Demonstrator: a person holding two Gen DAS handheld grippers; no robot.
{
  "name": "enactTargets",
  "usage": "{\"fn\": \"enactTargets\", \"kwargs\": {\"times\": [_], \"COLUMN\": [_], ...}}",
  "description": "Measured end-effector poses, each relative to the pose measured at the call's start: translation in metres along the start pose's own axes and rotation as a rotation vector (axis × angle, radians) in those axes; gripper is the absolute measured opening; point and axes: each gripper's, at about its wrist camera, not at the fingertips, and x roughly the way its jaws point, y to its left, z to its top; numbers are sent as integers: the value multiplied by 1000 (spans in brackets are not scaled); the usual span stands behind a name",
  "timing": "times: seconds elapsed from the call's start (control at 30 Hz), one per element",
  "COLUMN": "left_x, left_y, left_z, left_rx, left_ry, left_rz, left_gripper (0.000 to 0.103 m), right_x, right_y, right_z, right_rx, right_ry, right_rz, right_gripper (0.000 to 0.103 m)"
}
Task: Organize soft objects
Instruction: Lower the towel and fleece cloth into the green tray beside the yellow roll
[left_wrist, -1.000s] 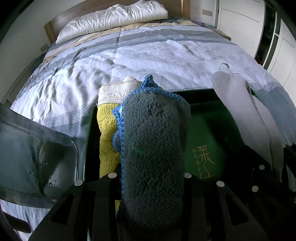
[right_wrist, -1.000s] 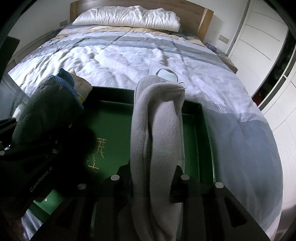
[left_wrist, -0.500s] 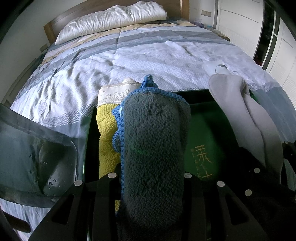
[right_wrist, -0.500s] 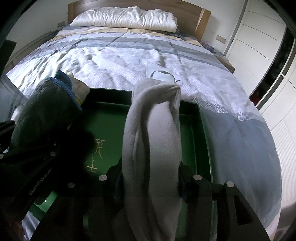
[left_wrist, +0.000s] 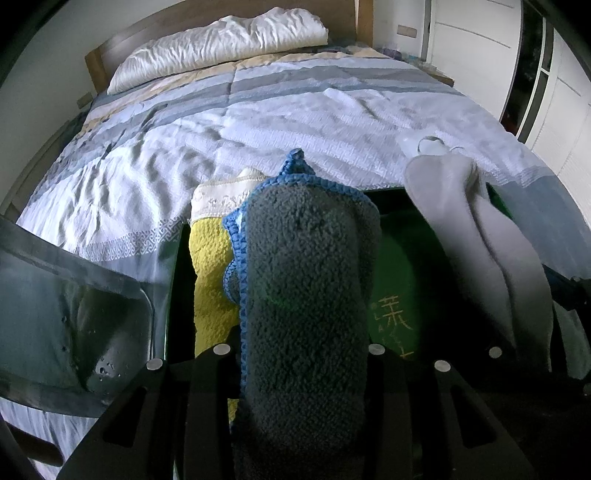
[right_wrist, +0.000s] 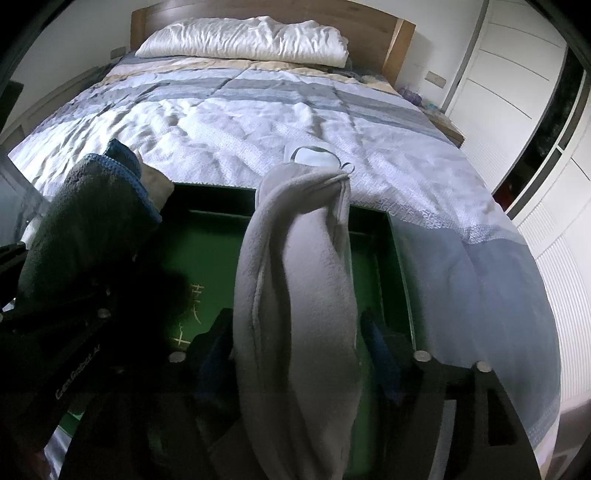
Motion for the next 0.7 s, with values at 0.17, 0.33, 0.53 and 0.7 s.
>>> {"fn": "enactTargets", "kwargs": {"times": [0.17,0.33,0.53,0.7], "left_x": [-3,-5,-7,-7], "left_y": [-2,-2,-2,-2], "left_z": [1,0,0,1], "left_rx": [4,3,5,2], "left_ry": [-9,-12,-13,-18], "left_rz": [-3,-3,-7,-12], "left_gripper": [30,30,33,33], "right_x": [-2,-4,-5,-6], "right_y": [1,0,-1,-4], "right_z": [0,-1,-2,-2], "right_rx": [-1,3,4,18], "right_ry": [-2,-5,-4,-9], "right_rz": [-2,-6,-7,-11], "right_gripper": [72,73,73,77]}}
